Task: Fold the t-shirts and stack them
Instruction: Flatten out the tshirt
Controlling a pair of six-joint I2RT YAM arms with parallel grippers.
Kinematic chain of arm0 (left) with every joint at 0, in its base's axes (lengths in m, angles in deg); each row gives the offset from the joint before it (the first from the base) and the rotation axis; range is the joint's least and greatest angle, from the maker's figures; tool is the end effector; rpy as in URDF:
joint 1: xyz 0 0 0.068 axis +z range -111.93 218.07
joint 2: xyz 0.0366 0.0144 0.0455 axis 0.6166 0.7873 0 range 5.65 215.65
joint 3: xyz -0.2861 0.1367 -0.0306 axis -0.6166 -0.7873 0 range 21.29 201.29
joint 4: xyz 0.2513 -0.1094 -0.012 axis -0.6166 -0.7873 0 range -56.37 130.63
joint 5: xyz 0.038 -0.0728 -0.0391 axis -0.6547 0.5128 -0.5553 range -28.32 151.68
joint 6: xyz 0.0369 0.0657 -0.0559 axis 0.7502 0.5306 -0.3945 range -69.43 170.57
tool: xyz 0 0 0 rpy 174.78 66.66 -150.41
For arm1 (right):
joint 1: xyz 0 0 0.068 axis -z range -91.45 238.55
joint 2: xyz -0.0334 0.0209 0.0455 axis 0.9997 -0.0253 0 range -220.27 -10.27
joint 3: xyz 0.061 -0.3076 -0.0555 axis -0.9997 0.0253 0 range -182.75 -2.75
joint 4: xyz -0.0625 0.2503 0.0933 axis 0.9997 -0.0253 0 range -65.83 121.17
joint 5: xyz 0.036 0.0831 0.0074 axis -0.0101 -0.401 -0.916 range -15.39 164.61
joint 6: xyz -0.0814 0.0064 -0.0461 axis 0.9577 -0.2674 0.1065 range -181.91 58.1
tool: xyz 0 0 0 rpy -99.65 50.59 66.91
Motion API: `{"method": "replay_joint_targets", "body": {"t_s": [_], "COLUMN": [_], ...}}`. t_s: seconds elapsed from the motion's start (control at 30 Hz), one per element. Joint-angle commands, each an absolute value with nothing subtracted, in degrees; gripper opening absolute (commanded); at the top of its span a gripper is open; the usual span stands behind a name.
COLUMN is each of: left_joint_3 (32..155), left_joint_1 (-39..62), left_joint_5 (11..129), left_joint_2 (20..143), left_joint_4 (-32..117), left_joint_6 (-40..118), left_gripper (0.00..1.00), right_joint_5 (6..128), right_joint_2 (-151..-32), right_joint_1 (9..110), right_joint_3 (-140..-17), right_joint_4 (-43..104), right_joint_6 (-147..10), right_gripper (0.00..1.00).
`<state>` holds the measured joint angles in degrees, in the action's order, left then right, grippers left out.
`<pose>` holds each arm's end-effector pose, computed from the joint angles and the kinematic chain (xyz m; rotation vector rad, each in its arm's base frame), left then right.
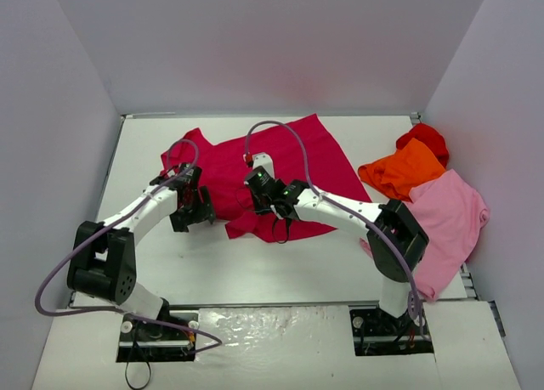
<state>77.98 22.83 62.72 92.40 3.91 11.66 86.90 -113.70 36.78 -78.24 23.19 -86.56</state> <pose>0.3072 -0.0852 0.2005 -0.5642 2.7173 -0.2819 0.3084 0.3625 0.2558 -0.4027 2.1924 0.5143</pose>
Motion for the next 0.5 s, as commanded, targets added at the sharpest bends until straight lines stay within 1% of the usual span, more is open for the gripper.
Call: {"method": "replay_joint_targets", "body": {"t_s": [0.0, 0.17, 0.47], "left_joint_3": [79.21, 80.87, 85.40], "left_joint_1": [21.91, 20.06, 17.09], "left_joint_5": [57.72, 52.91, 48.18], "left_joint_2": [93.72, 97.13, 101.45], "left_joint_4": [5.65, 6.09, 7.26], "left_joint_6": [10.43, 10.14, 9.29], "left_gripper": [0.68, 0.68, 0.68], "right_joint_5": [89.18, 89.01, 88.85], "right_joint_2": [-114.51, -115.48, -116.21], "right_joint_1": [38.35, 39.94, 42.09], "right_joint_3": [-78.58, -78.33, -75.53], "right_joint_4": [28.16, 29.14, 29.76], "right_joint_6": [-86.12, -86.77, -87.93], "right_gripper": [0.00, 0.00, 0.00]}}
